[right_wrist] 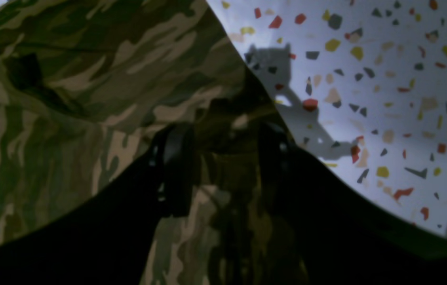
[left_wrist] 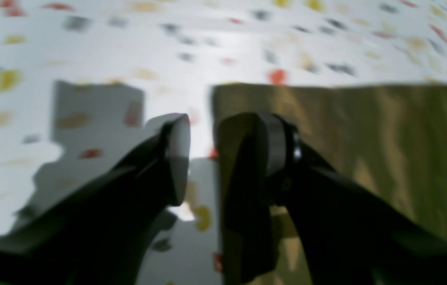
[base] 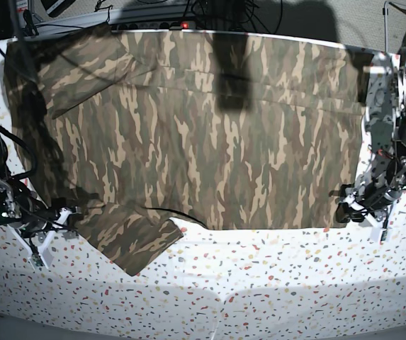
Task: Fold the T-shirt properly
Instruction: 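Release the shoulders and move both grippers to the hem corners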
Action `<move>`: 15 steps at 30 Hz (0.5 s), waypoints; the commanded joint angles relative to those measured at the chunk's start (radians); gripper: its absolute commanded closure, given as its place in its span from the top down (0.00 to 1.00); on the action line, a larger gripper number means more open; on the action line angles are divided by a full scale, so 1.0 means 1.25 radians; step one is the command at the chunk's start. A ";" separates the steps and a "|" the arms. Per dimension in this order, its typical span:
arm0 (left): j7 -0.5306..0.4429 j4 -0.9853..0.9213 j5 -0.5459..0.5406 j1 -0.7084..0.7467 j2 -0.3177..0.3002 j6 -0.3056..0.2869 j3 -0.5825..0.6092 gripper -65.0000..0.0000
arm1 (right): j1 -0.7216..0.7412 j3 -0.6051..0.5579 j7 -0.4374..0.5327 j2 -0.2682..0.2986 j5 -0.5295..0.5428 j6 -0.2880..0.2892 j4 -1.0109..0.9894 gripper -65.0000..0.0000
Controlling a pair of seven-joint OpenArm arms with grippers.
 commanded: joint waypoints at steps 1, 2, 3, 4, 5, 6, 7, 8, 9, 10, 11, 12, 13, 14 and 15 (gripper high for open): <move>0.021 0.004 0.006 -0.015 0.001 -0.006 0.001 0.39 | 0.025 0.009 0.019 0.014 0.000 -0.001 0.008 0.41; 0.021 0.004 0.006 -0.015 0.001 -0.006 0.001 0.39 | 0.025 0.009 0.019 0.014 0.000 -0.001 0.008 0.41; 0.023 0.004 0.007 -0.015 0.001 -0.006 0.001 0.39 | 0.025 0.009 0.019 0.014 -0.001 -0.001 0.008 0.41; 0.033 0.004 0.006 -0.015 0.001 -0.006 0.001 0.39 | 0.026 0.009 0.019 0.014 0.000 -0.001 0.008 0.41; 0.047 0.004 0.006 -0.015 0.002 -0.006 0.001 0.39 | 0.028 0.009 0.019 0.014 0.000 0.000 0.008 0.41; 0.063 0.004 0.006 -0.015 0.004 -0.006 0.001 0.39 | 0.032 0.009 0.019 0.013 0.000 0.000 0.008 0.41; 0.081 0.004 0.006 -0.014 0.006 -0.006 0.001 0.39 | 0.037 0.009 0.019 0.013 0.000 0.004 0.008 0.41; 0.095 0.004 0.007 -0.013 0.007 -0.006 0.001 0.39 | 0.044 0.009 0.019 0.013 0.000 0.014 0.008 0.41; 0.103 0.004 0.007 -0.013 0.008 -0.006 0.001 0.39 | 0.050 0.009 0.019 0.013 0.003 0.018 0.008 0.41; 0.105 0.004 0.006 -0.013 0.008 -0.006 0.001 0.38 | 0.058 0.009 0.018 0.012 0.004 0.021 0.008 0.41; 0.107 0.004 0.006 -0.013 0.008 -0.006 0.001 0.38 | 0.064 0.009 0.018 0.011 0.004 0.021 0.008 0.41; 0.110 0.004 0.006 -0.013 0.008 -0.006 0.001 0.38 | 0.070 0.009 0.018 0.011 0.009 0.021 0.008 0.41; 0.118 0.004 0.001 -0.013 0.008 -0.006 0.001 0.36 | 0.074 0.009 0.017 0.012 0.012 0.021 0.008 0.41; 0.131 0.004 -0.016 -0.013 0.009 -0.006 0.001 0.34 | 0.077 0.009 0.017 0.012 0.013 0.021 0.008 0.41; 0.143 0.004 -0.030 -0.013 0.010 -0.006 0.001 0.33 | 0.078 0.009 0.018 0.012 0.012 0.021 0.008 0.41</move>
